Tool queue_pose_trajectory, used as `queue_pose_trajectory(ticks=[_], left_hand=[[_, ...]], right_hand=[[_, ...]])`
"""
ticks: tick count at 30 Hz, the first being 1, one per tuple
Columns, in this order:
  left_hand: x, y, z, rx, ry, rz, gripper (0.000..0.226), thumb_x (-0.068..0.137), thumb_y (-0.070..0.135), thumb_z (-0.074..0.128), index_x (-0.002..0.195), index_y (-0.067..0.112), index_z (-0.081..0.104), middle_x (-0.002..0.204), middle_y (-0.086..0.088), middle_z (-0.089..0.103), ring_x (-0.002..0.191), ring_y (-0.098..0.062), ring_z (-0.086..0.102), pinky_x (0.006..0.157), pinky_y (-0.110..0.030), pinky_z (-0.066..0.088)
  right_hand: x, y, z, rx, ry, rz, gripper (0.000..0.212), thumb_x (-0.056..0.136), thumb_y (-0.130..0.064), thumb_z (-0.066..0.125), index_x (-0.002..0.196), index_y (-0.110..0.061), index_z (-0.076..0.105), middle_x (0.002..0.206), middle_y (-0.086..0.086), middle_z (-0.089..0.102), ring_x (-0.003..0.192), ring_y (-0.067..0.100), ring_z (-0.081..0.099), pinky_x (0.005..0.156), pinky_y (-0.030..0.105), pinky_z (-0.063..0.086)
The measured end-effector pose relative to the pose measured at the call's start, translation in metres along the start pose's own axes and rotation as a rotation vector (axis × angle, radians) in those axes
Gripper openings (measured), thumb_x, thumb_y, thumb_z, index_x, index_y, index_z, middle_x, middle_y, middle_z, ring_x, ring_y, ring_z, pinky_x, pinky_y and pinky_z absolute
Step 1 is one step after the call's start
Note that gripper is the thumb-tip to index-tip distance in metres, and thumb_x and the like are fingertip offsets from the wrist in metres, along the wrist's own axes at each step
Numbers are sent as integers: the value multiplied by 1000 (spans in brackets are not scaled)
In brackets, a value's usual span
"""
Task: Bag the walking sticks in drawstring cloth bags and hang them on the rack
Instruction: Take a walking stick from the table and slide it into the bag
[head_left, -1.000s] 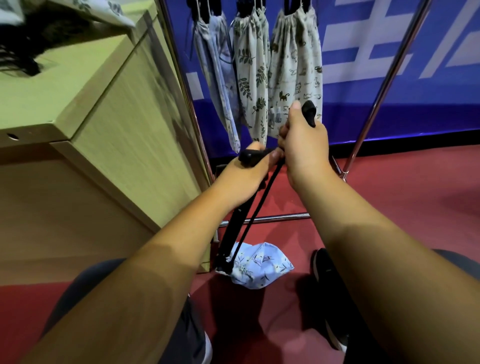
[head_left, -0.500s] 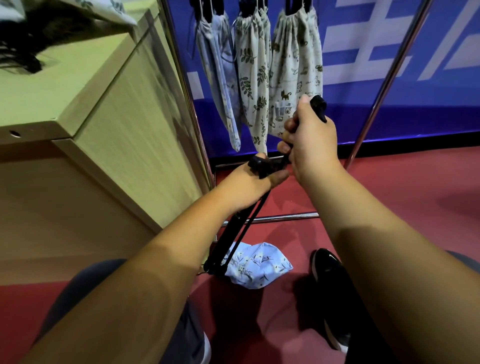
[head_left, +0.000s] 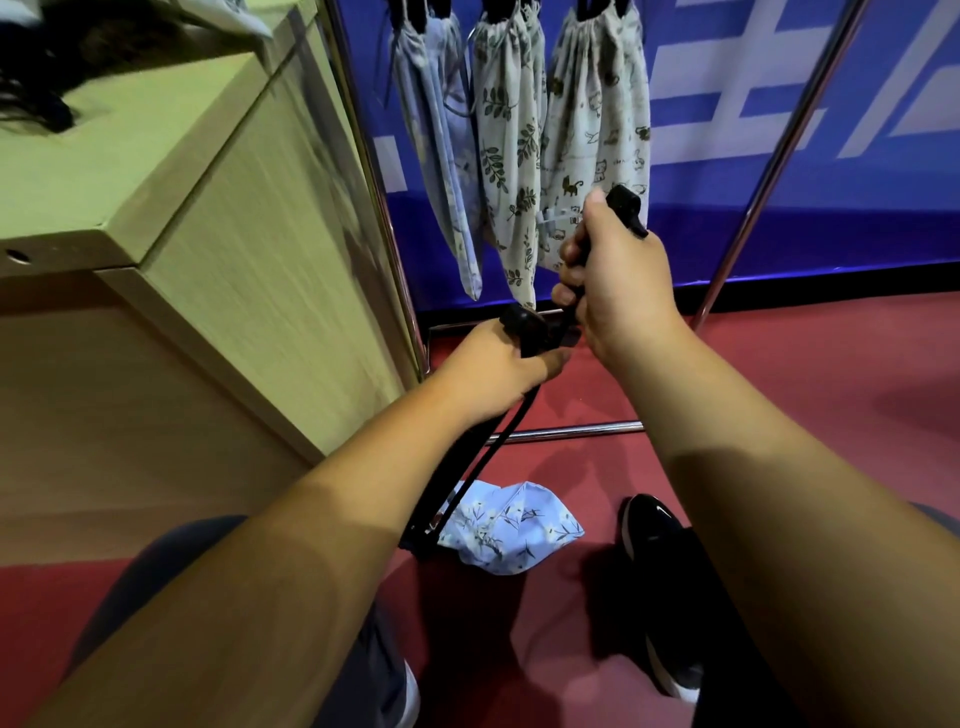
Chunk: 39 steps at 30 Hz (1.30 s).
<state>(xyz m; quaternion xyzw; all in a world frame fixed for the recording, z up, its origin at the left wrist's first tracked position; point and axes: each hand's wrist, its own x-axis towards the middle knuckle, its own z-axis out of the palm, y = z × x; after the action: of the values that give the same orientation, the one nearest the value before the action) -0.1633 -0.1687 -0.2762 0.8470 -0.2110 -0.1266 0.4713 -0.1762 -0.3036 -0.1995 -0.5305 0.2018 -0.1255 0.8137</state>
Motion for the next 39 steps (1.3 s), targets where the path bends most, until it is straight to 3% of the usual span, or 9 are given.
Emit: queue_pose_trajectory(ticks=[4,12,17,21,25,28,31,35,39], left_hand=[[-1,1,3,2,0,9,30,96,22,78,79,39,61,70,21,62,63,14,54,66,-14,40],[-1,0,6,-18,6,-76,31,89,51,81,80,30,60,66,18,59,61,1,52,62,-23,39],[-2,2,3,-65,-19,-100,23,89,50,82,90,34,65,74,22,65,69,6,57,70,-25,43],[-1,4,-3,-224,33,-154,42,79,61,83,92,22,77,87,-8,77,82,-17,69,87,-50,62],[-3,13,-16,-447,163,-218,27,95,42,79,90,16,77,72,9,77,77,-10,73,77,-24,60],[1,13,-23,-675,175,-267,36,94,45,79,94,8,79,86,-2,79,82,-15,73,94,-36,61],[3,11,-28,-793,235,-298,40,91,48,80,91,8,76,81,-8,72,74,-21,69,79,-34,57],[0,13,-27,-881,276,-314,38,98,39,75,108,3,73,79,-6,70,65,-17,66,65,-29,56],[-1,11,-21,-978,267,-332,39,97,42,75,113,6,73,81,-2,68,67,-12,66,73,-32,56]], right_hand=[[-2,0,1,-65,-26,-30,39,106,-34,62,70,-18,55,60,-1,51,47,13,39,49,29,35],[-3,-2,-3,-254,-144,-117,17,104,-21,67,91,-9,64,77,8,65,61,13,54,56,27,47],[-5,0,-7,-488,-143,-146,11,98,-20,70,91,-13,76,88,8,79,71,12,66,76,40,61],[-2,1,-11,-577,-73,-158,12,90,-25,69,92,-21,79,93,2,81,79,15,70,88,45,61],[1,4,-17,-590,-13,-104,23,90,-25,58,99,-7,71,82,4,74,78,22,67,81,40,57],[-7,13,-14,-631,-63,-52,17,84,-30,55,93,-17,63,81,-1,69,85,29,72,84,48,60],[-15,31,-9,-657,-213,20,41,69,-32,57,108,-21,60,101,3,75,99,27,74,84,45,58],[-24,55,-10,-754,-432,164,87,48,-32,68,133,-20,51,105,6,74,97,24,72,84,43,60],[-19,80,-20,-838,-474,200,83,56,-45,79,132,-20,56,106,3,78,96,23,76,94,51,61]])
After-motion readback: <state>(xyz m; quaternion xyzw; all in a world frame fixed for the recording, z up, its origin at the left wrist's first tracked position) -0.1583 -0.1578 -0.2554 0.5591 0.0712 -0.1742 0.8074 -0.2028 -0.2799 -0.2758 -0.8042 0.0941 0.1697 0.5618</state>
